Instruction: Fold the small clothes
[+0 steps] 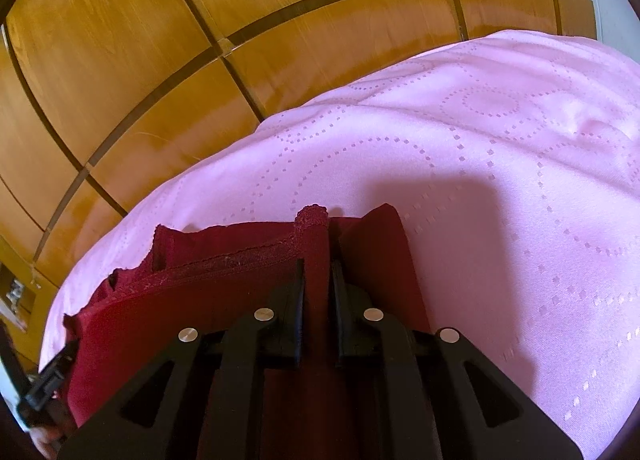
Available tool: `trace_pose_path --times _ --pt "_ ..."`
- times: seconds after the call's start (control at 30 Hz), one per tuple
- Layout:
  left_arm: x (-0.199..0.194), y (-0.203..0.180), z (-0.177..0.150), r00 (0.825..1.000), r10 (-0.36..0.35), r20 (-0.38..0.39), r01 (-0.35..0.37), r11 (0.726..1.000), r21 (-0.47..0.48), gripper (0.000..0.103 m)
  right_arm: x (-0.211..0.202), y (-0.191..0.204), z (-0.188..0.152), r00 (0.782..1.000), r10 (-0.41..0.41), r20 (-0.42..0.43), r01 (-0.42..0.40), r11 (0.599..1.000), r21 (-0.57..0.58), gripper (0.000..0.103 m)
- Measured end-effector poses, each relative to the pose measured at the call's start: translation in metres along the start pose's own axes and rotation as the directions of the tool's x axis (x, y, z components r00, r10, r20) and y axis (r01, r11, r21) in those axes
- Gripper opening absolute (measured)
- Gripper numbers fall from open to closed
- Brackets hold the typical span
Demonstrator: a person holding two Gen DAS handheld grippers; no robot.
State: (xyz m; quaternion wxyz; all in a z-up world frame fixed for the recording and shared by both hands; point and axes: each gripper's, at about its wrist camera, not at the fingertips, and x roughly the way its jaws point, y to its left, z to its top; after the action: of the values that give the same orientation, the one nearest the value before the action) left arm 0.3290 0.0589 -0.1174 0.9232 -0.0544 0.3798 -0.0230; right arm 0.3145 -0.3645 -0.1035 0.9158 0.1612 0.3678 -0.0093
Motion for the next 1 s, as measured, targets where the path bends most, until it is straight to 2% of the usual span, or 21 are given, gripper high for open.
trace_pose_path --times 0.1,0.17,0.23,0.3,0.37,0.43,0.53,0.63,0.77,0.87,0.9,1.0 --pt "0.000 -0.001 -0.001 1.000 -0.008 0.006 0.008 1.000 -0.001 0.080 -0.001 0.000 0.000 1.000 -0.001 0.001 0.001 1.000 0.000 0.010" --pt "0.000 0.000 -0.002 1.000 -0.017 0.008 0.017 1.000 -0.007 0.081 -0.003 0.001 0.000 1.000 -0.006 0.007 0.006 1.000 -0.005 0.016" --pt "-0.001 0.003 -0.002 1.000 -0.026 0.008 0.026 1.000 -0.011 0.082 -0.008 0.006 0.000 1.000 -0.006 0.008 0.006 1.000 -0.029 0.036" --pt "-0.001 0.003 -0.002 0.999 -0.031 0.006 0.032 0.999 -0.008 0.084 -0.023 0.016 0.001 0.998 -0.046 0.043 0.049 0.995 -0.083 0.042" --pt "0.001 0.003 -0.001 1.000 -0.030 0.002 0.030 1.000 -0.006 0.085 -0.047 0.032 0.002 0.991 -0.030 0.129 0.050 0.986 -0.158 0.042" --pt "0.002 0.002 -0.002 1.000 -0.025 -0.004 0.025 1.000 0.001 0.086 -0.063 0.051 0.003 0.987 0.009 0.160 0.028 0.973 -0.228 0.042" --pt "0.003 0.000 -0.002 1.000 -0.016 -0.007 0.016 1.000 0.009 0.086 -0.055 0.083 0.002 0.995 0.042 0.089 -0.009 0.938 -0.347 0.042" --pt "0.002 0.001 -0.003 1.000 -0.021 -0.006 0.021 1.000 0.005 0.086 -0.019 0.101 -0.002 1.000 0.000 -0.023 -0.009 0.917 -0.400 0.041" --pt "0.003 0.004 -0.003 0.999 -0.035 -0.011 0.035 0.999 -0.008 0.087 0.018 0.083 -0.001 0.997 -0.055 -0.060 0.031 0.938 -0.346 0.041" --pt "0.010 0.007 -0.002 0.998 -0.050 -0.026 0.049 0.999 -0.022 0.089 0.031 0.055 0.005 0.997 -0.002 -0.073 -0.015 0.974 -0.228 0.040" --pt "0.012 0.007 -0.002 0.998 -0.051 -0.030 0.051 0.998 -0.024 0.090 0.032 0.051 0.005 0.997 0.009 -0.073 -0.024 0.978 -0.207 0.035" --pt "0.012 0.005 -0.002 0.999 -0.040 -0.028 0.040 0.999 -0.013 0.090 0.030 0.050 0.004 0.998 -0.008 -0.056 -0.003 0.979 -0.206 0.034"
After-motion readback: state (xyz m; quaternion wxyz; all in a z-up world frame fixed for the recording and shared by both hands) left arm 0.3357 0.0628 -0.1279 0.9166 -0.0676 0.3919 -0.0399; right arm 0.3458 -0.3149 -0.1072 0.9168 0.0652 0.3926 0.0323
